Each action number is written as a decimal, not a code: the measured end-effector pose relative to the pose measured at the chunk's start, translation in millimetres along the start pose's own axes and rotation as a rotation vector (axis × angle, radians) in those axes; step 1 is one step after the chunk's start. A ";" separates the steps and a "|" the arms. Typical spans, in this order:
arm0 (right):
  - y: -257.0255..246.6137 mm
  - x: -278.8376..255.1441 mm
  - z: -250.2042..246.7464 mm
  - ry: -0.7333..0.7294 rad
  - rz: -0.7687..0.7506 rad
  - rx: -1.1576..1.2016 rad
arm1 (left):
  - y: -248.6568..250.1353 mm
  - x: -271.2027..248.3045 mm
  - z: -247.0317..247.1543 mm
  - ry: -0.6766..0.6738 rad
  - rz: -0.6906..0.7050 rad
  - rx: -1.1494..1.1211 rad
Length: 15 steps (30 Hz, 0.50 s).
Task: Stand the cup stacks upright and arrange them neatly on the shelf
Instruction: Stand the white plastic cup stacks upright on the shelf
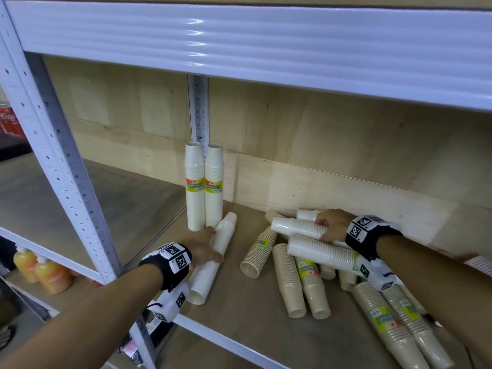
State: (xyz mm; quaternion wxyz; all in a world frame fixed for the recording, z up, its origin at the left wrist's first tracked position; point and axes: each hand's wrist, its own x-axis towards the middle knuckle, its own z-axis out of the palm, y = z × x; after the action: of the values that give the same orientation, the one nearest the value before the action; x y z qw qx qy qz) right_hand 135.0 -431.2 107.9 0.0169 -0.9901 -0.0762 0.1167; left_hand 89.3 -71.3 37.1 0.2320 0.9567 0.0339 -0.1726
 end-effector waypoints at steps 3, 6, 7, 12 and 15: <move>2.3 -0.6 1.2 0.008 -0.005 0.004 | -1.7 0.6 0.2 0.022 0.026 0.041; 3.7 -4.1 -0.2 0.020 -0.001 0.003 | 0.2 0.2 -0.6 0.041 0.049 0.035; 4.3 -5.7 -2.0 0.026 0.000 0.002 | 2.8 -1.3 -2.0 0.043 0.050 0.013; 4.6 -13.3 -23.5 0.113 0.003 0.002 | 20.1 -9.0 -15.8 0.075 0.079 -0.139; -4.4 -17.9 -46.0 0.211 0.005 0.032 | 31.2 -14.7 -29.2 0.146 0.142 -0.181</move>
State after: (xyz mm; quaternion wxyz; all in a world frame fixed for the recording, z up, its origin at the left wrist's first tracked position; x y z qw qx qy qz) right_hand 127.9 -430.4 157.0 0.0401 -0.9967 -0.0698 0.0133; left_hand 89.2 -85.5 80.0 0.3260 0.9418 -0.0019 -0.0821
